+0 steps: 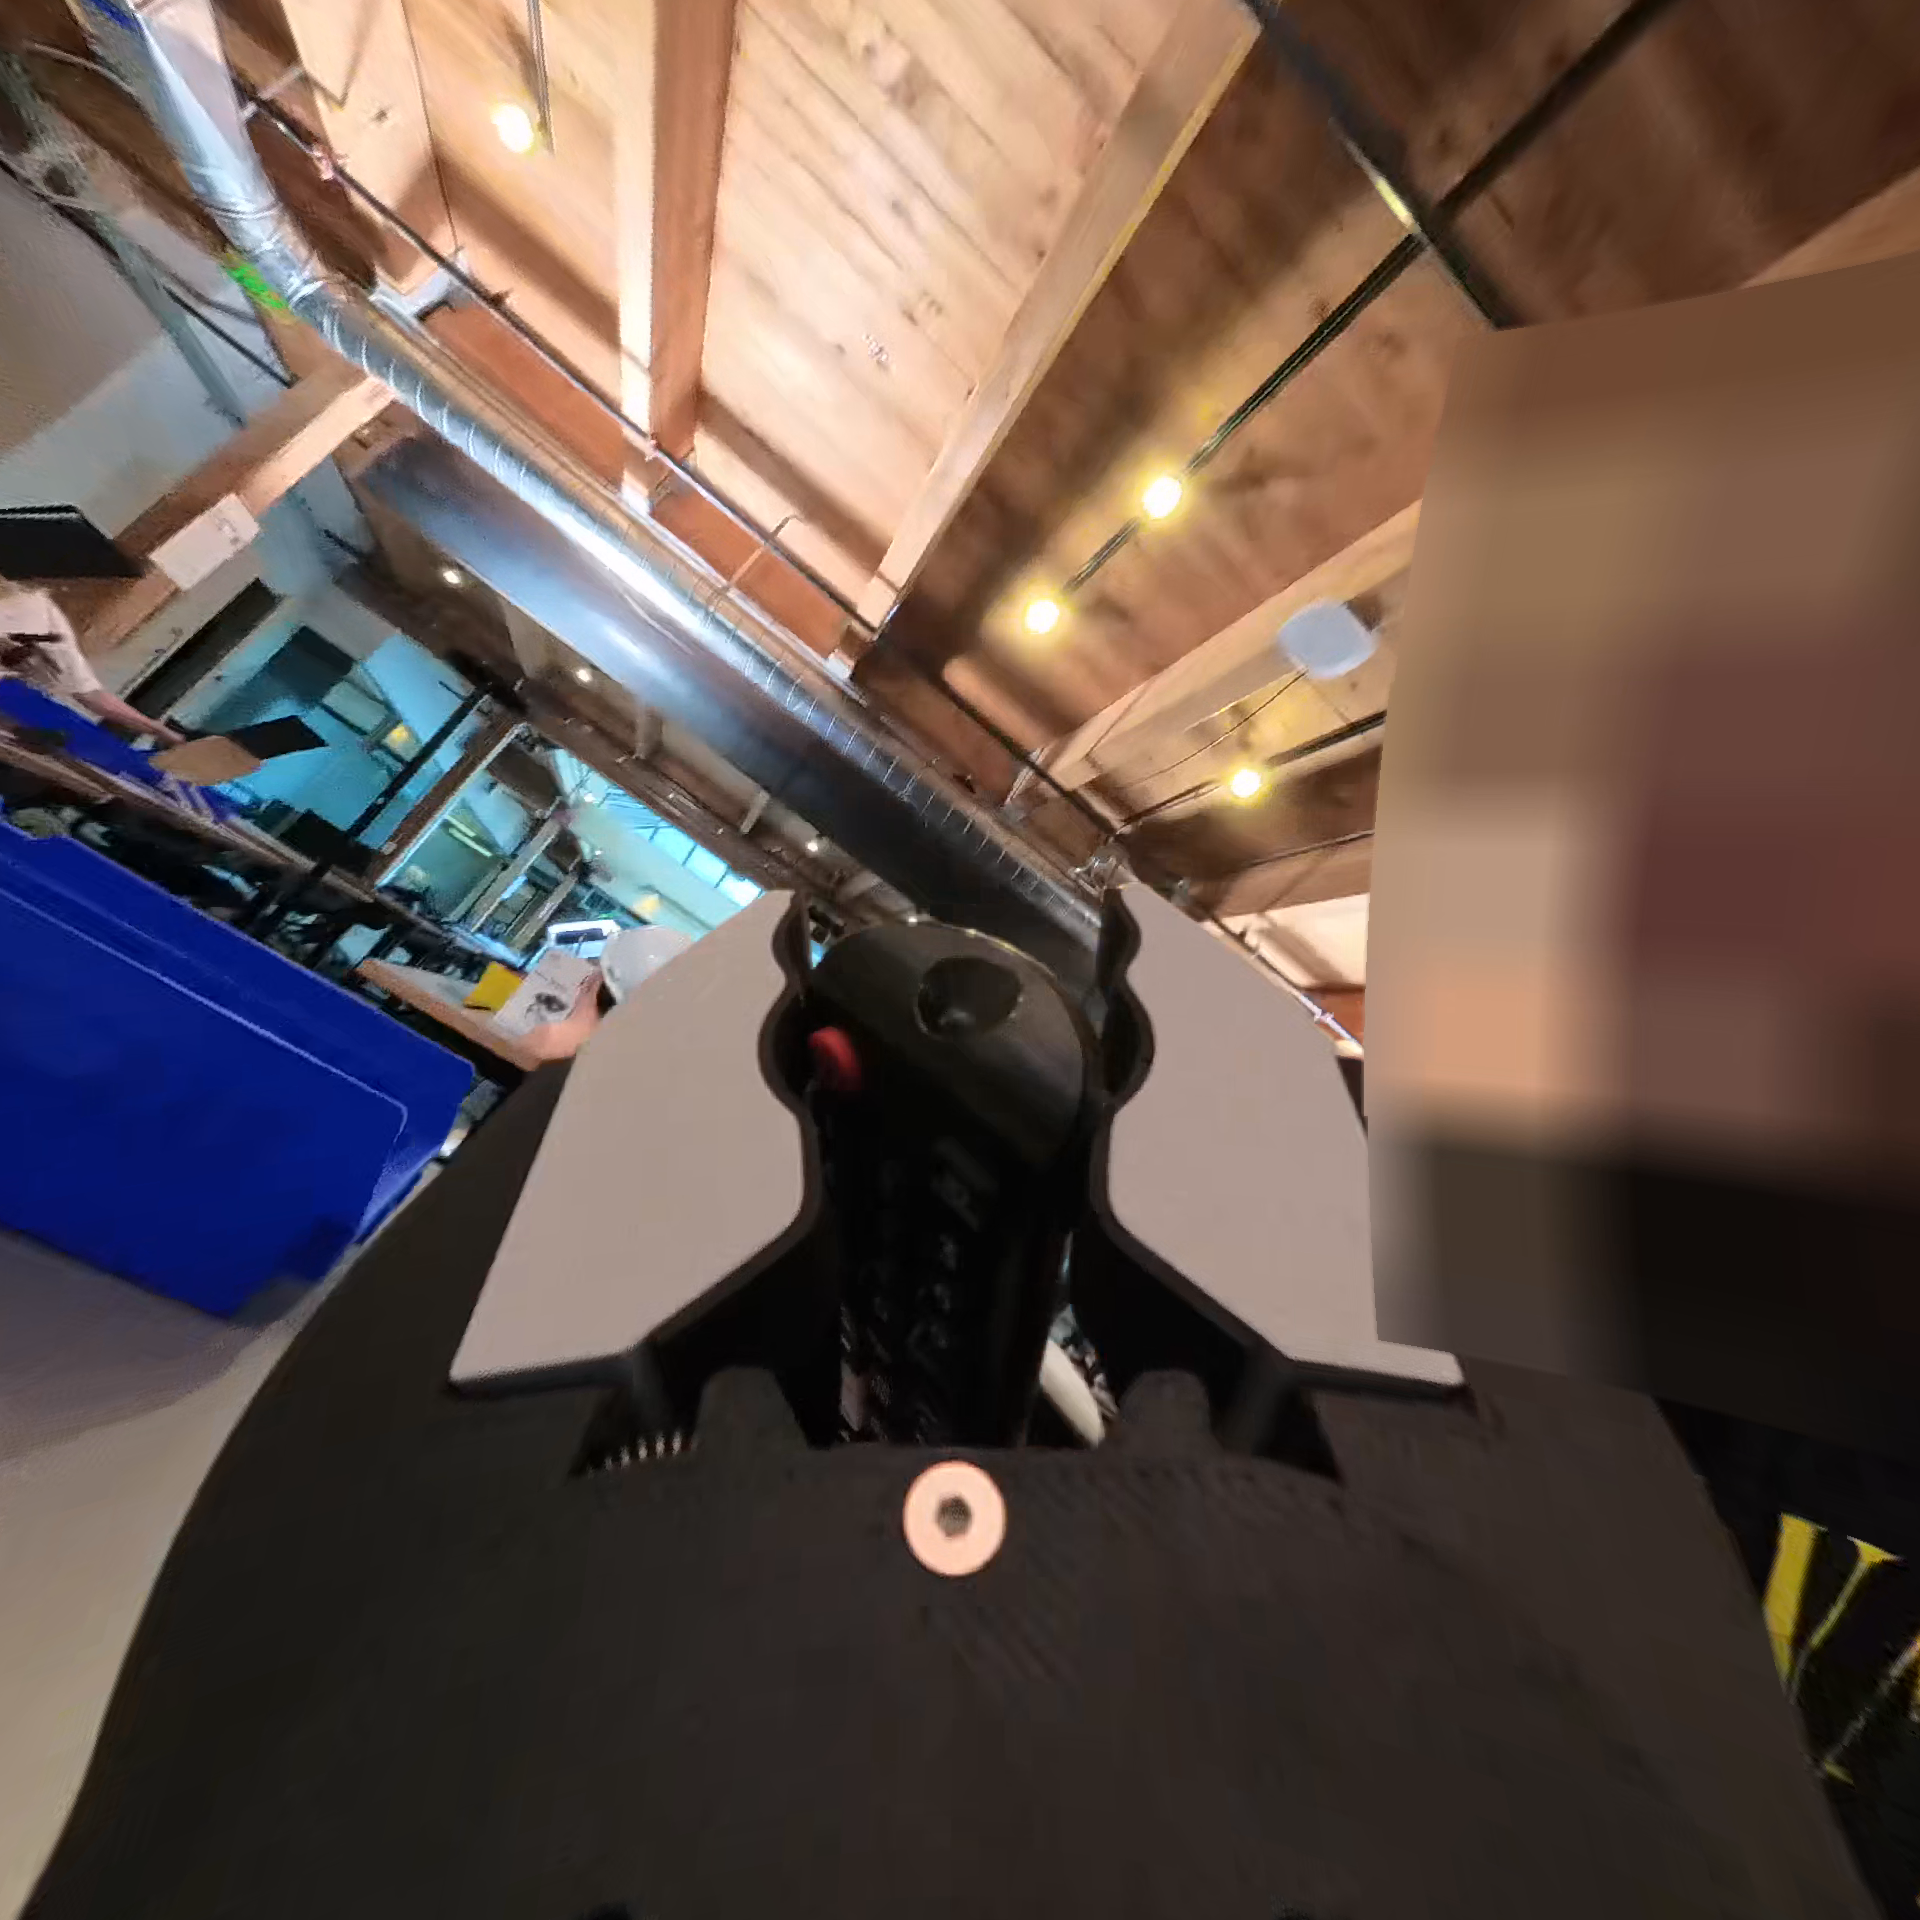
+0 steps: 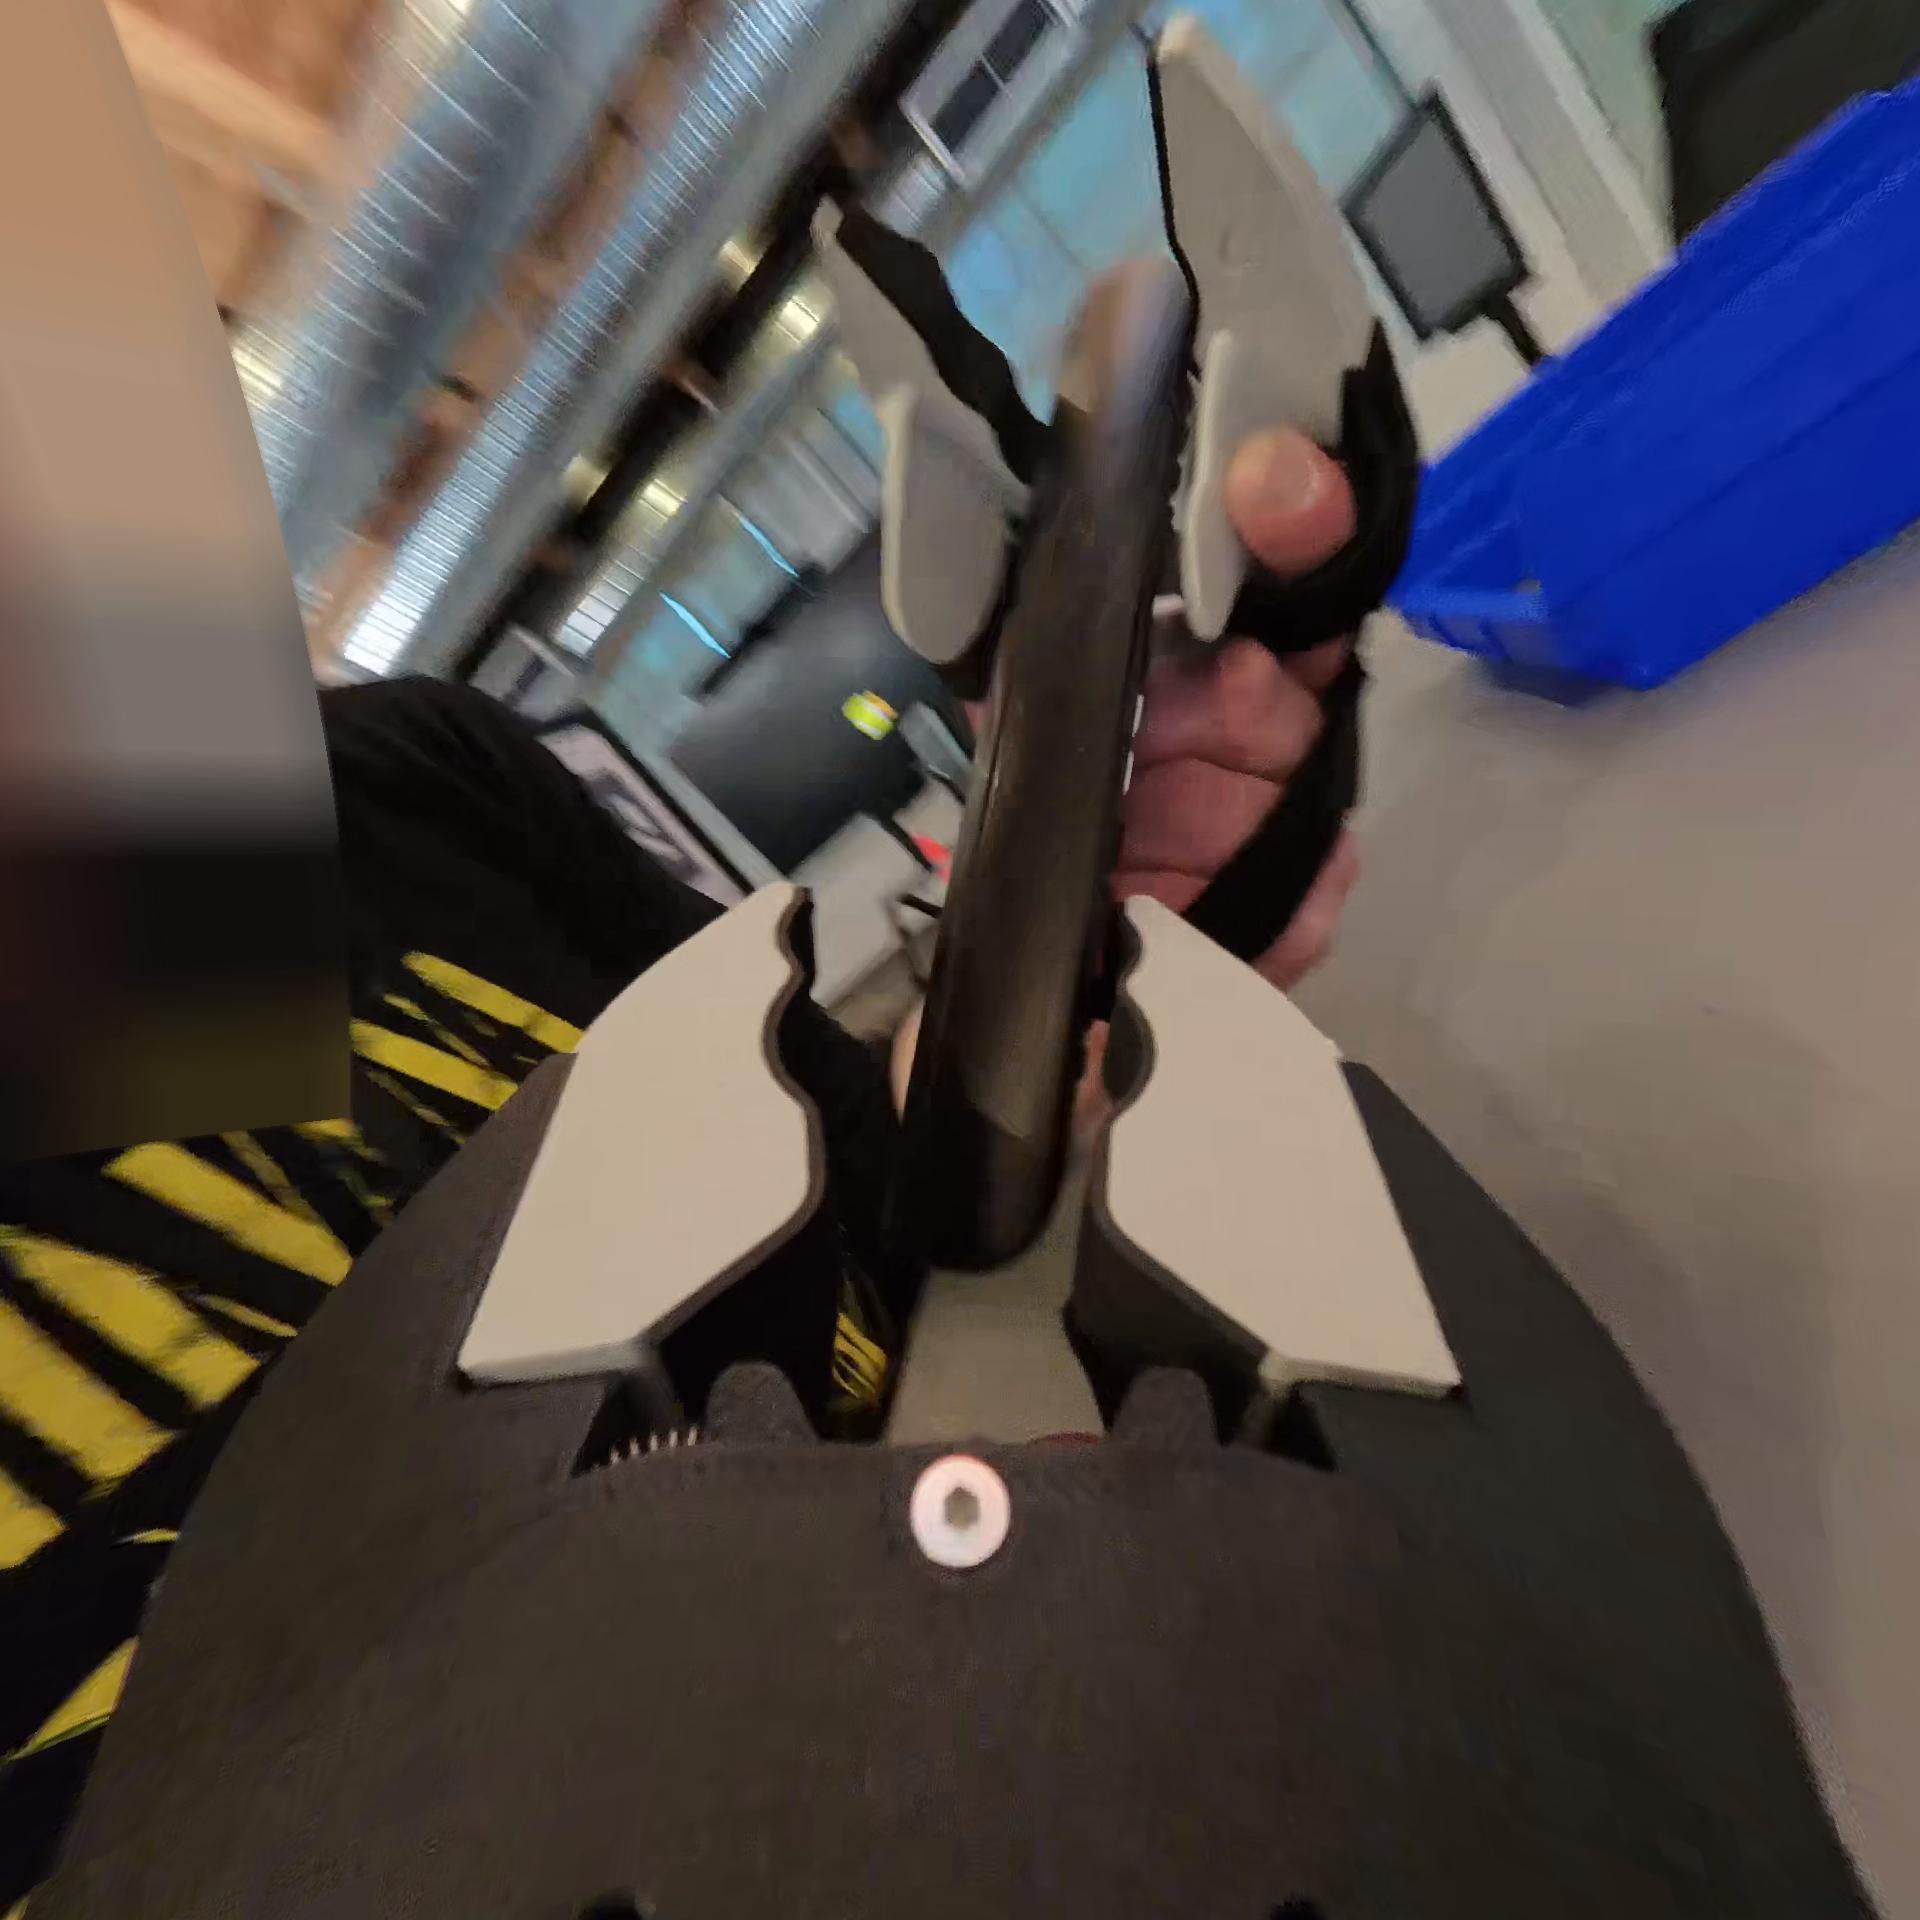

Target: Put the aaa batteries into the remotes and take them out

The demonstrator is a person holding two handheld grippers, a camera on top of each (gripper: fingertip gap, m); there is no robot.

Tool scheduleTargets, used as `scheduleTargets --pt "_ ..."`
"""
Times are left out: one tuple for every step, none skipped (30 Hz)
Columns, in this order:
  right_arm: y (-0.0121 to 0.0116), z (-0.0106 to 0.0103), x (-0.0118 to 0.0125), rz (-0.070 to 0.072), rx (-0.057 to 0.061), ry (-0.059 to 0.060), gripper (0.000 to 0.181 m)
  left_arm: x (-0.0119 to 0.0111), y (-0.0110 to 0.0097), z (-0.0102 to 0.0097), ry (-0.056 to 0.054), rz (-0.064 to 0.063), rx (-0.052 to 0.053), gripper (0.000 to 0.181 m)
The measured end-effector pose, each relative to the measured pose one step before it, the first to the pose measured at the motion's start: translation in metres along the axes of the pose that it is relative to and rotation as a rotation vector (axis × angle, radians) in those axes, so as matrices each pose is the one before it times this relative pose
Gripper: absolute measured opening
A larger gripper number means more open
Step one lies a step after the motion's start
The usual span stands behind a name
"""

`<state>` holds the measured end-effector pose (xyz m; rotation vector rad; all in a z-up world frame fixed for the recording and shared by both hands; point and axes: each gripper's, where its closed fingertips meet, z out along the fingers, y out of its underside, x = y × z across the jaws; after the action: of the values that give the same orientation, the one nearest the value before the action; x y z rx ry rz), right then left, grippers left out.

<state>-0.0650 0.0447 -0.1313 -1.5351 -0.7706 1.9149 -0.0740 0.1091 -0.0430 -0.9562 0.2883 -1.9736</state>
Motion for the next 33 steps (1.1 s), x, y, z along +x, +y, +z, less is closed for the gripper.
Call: scheduleTargets --pt "0.00379 -0.00122 0.00468 -0.0534 -0.0496 0.0753 0.046 -0.00009 0.00257 0.00148 -0.0042 -0.0033 -0.0107 0.056" --pt "0.00426 -0.00113 0.00341 -0.0447 -0.0498 0.0603 0.038 -0.00016 0.0033 0.00155 -0.0045 0.0031 -0.0136 0.057" --pt "0.00417 -0.00084 0.00346 -0.0239 -0.0452 0.0489 0.035 0.00078 0.00393 0.00176 -0.0026 0.019 -0.0187 0.056" --pt "0.00342 -0.00048 0.00168 -0.0141 -0.0323 0.0282 0.033 0.00175 0.00294 0.00189 0.0076 0.0051 -0.0156 0.056" --pt "0.00156 -0.00089 -0.00056 -0.0156 -0.0113 0.0089 0.033 0.00186 0.00167 0.00181 0.0123 0.0005 -0.0079 0.054" --pt "0.00103 -0.00127 -0.00045 -0.0045 -0.0013 0.0066 0.032 0.00085 0.00267 0.00175 0.0031 0.0064 -0.0155 0.054" --pt "0.0019 -0.00115 -0.00089 0.0039 -0.006 0.0018 0.032 -0.00084 0.00255 0.00117 -0.0045 0.0 -0.0123 0.054" --pt "0.0012 -0.00178 -0.00177 -0.0056 -0.0002 -0.0001 0.03 -0.00355 0.00244 -0.00047 -0.0206 0.0083 -0.0073 0.04" --pt "-0.00124 -0.00293 -0.002 0.0007 0.0131 -0.0017 0.025 -0.0018 0.00232 0.00041 -0.0074 0.0017 -0.0068 0.04" --pt "-0.00394 -0.00401 -0.00234 0.0202 0.0292 -0.0128 0.024 0.00144 0.00157 0.00104 0.0128 -0.0041 -0.0089 0.043" --pt "-0.00517 -0.00465 -0.00377 0.0171 0.0354 -0.0254 0.024 0.00154 -0.00155 0.0007 0.0057 0.0027 0.0103 0.042" --pt "-0.00482 -0.00525 -0.00069 0.0065 0.0232 0.0013 0.024 -0.00062 -0.00279 -0.00033 -0.011 0.0096 0.0174 0.042" --pt "-0.00594 -0.00753 0.00127 -0.0047 0.0179 0.0213 0.024 -0.0024 -0.00265 -0.00183 -0.0157 0.0052 0.0114 0.043" --pt "-0.00894 -0.01012 0.00028 -0.0067 0.0214 0.0129 0.024 -0.00319 -0.00301 -0.00302 -0.0143 -0.0016 0.0112 0.045" --pt "-0.01175 -0.01299 0.00326 -0.0082 0.0182 0.0304 0.024 -0.00453 -0.00292 -0.00353 -0.0176 -0.0038 0.0109 0.045" --pt "-0.01447 -0.01627 0.00887 -0.016 0.0128 0.0617 0.024 -0.00576 -0.00144 -0.00349 -0.0211 -0.0057 0.0071 0.043" --pt "-0.01698 -0.01893 0.0129 -0.007 0.0142 0.0661 0.024 -0.0062 0.00025 -0.00297 -0.0215 -0.0033 0.0018 0.038" --pt "-0.01801 -0.02014 0.01685 0.0107 0.0143 0.0614 0.025 -0.00766 0.00167 -0.00241 -0.0309 0.0023 -0.0034 0.032" --pt "-0.01745 -0.02044 0.02319 0.0161 0.0076 0.0741 0.025 -0.00738 0.00322 -0.00149 -0.0303 0.0053 -0.0117 0.025" --pt "-0.01502 -0.01872 0.02828 0.0332 -0.0041 0.0757 0.025 -0.00452 0.00321 -0.00057 -0.0142 0.0056 -0.0098 0.018" --pt "-0.01174 -0.01477 0.0286 0.0601 -0.0204 0.0488 0.025 -0.00201 0.0025 0.00016 -0.0033 0.002 -0.004 0.011" --pt "-0.0092 -0.01098 0.029 0.0556 -0.0333 0.0463 0.026 -0.00059 0.00308 0.00113 0.0019 0.0016 -0.011 0.004" --pt "-0.00685 -0.00749 0.0319 0.0338 -0.0412 0.0783 0.025 -0.00081 0.00389 0.00156 -0.0027 0.0065 -0.0193 0.0" --pt "-0.00355 -0.00295 0.03021 0.0398 -0.0521 0.075 0.026 -0.00262 0.00411 0.00157 -0.0179 0.0112 -0.0209 0.0" --pt "-0.00121 0.00159 0.02193 0.0401 -0.0588 0.0333 0.025 -0.00243 0.0032 0.00082 -0.0184 0.0164 -0.0152 0.0" --pt "-0.00106 0.00421 0.01675 0.0275 -0.0525 0.0223 0.026 -0.00129 0.00214 0.00023 -0.0088 0.0141 -0.0101 0.0" --pt "-0.00192 0.00501 0.01749 0.0182 -0.0415 0.0545 0.025 -0.00142 0.00112 -0.00016 -0.0065 0.0074 -0.008 0.0" --pt "-0.0014 0.00583 0.0149 0.0139 -0.0408 0.0557 0.026 -0.00165 -0.00018 -0.00065 -0.0041 -0.0002 -0.0018 0.0" --pt "-0.00049 0.0067 0.00985 0.0118 -0.0428 0.029 0.026 -0.00155 -0.00168 -0.00136 -0.0019 -0.0058 0.0071 0.001" --pt "-0.00072 0.00692 0.0079 0.0132 -0.0324 0.0248 0.026 -0.00164 -0.00195 -0.00173 -0.001 -0.0096 0.0106 0.002" --pt "-0.00173 0.00672 0.00602 0.0143 -0.0173 0.0266 0.026 -0.00156 -0.00204 -0.00173 0.0015 -0.0131 0.0108 0.003" --pt "-0.0004 0.00609 0.00357 0.0074 -0.0206 0.0214 0.025 -0.00173 -0.00192 -0.00151 0.0014 -0.0161 0.0104 0.004" --pt "0.0001 0.00492 0.00459 0.0043 -0.0185 0.0293 0.026 -0.00148 -0.00184 -0.00147 0.0015 -0.0151 0.0104 0.004"
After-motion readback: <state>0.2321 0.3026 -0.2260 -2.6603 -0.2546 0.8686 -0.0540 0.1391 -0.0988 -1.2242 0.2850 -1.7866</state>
